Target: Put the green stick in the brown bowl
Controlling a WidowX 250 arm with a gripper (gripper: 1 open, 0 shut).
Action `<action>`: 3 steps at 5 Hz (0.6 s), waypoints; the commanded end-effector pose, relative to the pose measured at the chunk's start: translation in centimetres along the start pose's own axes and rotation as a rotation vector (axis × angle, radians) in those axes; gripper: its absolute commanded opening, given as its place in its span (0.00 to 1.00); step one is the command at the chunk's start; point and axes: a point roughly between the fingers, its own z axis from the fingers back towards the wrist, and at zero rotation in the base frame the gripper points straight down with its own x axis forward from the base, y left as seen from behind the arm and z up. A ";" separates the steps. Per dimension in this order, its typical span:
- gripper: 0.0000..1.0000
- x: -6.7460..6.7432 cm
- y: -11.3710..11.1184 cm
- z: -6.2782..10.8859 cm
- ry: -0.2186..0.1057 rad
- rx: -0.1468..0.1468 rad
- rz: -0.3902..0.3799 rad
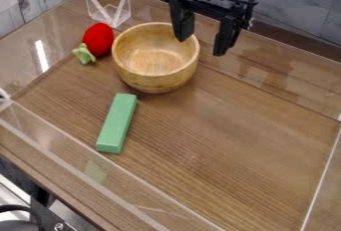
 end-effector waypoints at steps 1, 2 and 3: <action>1.00 -1.1 0.2 -1.3 0.026 -0.005 0.057; 1.00 -3.9 2.5 -2.5 0.025 -0.005 0.118; 1.00 -6.6 4.9 -3.1 -0.005 -0.007 0.156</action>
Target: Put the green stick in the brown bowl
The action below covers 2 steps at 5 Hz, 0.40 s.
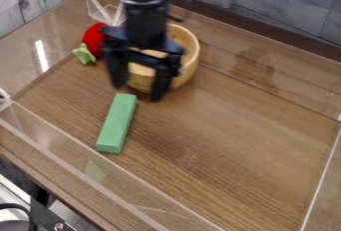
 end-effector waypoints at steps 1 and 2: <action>1.00 -0.8 2.1 0.3 -0.063 0.000 0.033; 1.00 -0.4 3.4 -0.9 -0.073 -0.008 0.095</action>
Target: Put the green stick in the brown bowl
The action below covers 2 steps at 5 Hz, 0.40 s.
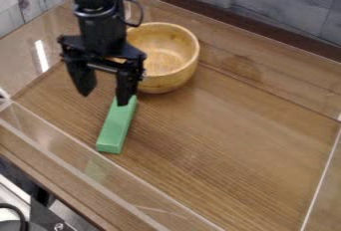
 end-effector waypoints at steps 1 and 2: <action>1.00 0.3 0.5 -0.3 -0.022 0.001 0.028; 1.00 0.2 0.6 -1.3 -0.016 -0.003 0.054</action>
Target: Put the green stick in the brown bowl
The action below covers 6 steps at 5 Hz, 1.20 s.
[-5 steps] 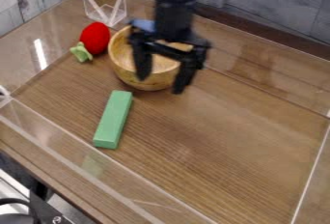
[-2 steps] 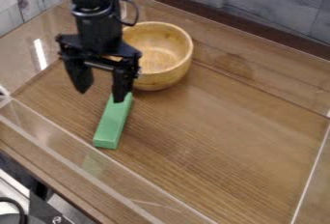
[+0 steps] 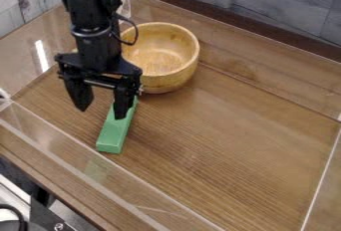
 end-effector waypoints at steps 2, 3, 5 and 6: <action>1.00 1.2 0.1 -1.2 -0.020 -0.004 0.104; 1.00 1.9 -0.2 -1.9 -0.021 -0.009 0.175; 1.00 2.0 0.1 -3.6 -0.029 -0.003 0.205; 1.00 2.1 -0.5 -3.7 -0.036 0.003 0.206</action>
